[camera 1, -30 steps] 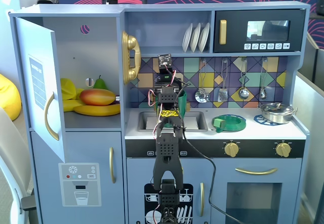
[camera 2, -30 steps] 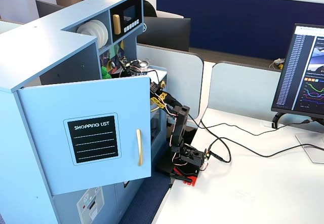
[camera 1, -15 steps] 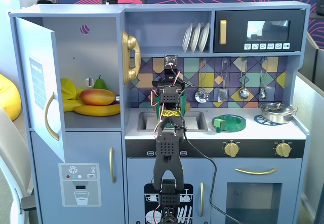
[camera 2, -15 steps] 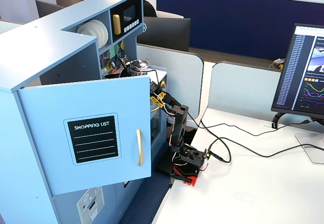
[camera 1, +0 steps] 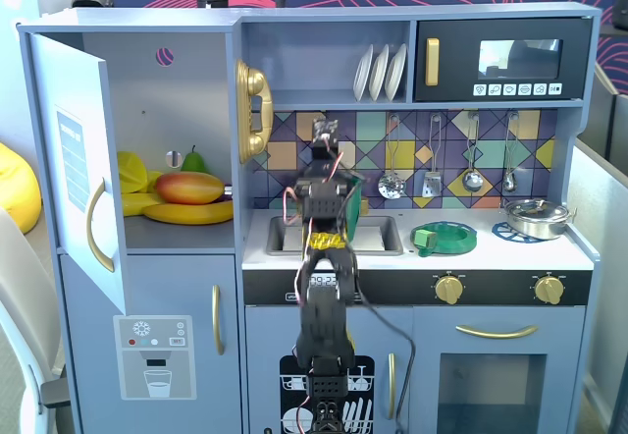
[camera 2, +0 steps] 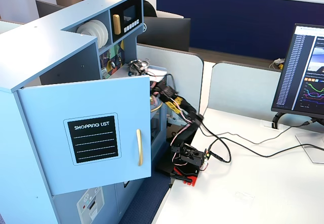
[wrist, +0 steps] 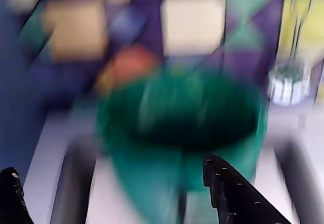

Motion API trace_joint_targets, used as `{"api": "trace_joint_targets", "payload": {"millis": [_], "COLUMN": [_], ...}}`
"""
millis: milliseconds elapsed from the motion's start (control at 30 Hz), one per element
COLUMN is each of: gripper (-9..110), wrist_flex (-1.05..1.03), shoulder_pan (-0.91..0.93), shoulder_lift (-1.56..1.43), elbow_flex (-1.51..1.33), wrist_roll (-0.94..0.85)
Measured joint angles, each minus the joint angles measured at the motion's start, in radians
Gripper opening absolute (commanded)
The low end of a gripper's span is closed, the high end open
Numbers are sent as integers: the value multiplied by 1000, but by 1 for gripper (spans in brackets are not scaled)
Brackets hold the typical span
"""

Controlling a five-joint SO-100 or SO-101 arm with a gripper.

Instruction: Pick up the green pineapple from the left cabinet and place it in the green recipient

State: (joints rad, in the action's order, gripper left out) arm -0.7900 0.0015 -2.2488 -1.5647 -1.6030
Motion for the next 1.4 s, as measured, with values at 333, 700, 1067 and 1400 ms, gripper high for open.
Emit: {"api": "trace_joint_targets", "payload": {"millis": [333,700,1067,1400], "gripper": [34,26,17,17], "wrist_flex": [-276,-383,-612,-666], "shoulder_pan": [29,29,29,55], "shoulder_lift": [-578,-828,-922,-936], "elbow_flex": [-568,-1095,-1331,-1339], "wrist_roll": [-40,-31,25,61]}}
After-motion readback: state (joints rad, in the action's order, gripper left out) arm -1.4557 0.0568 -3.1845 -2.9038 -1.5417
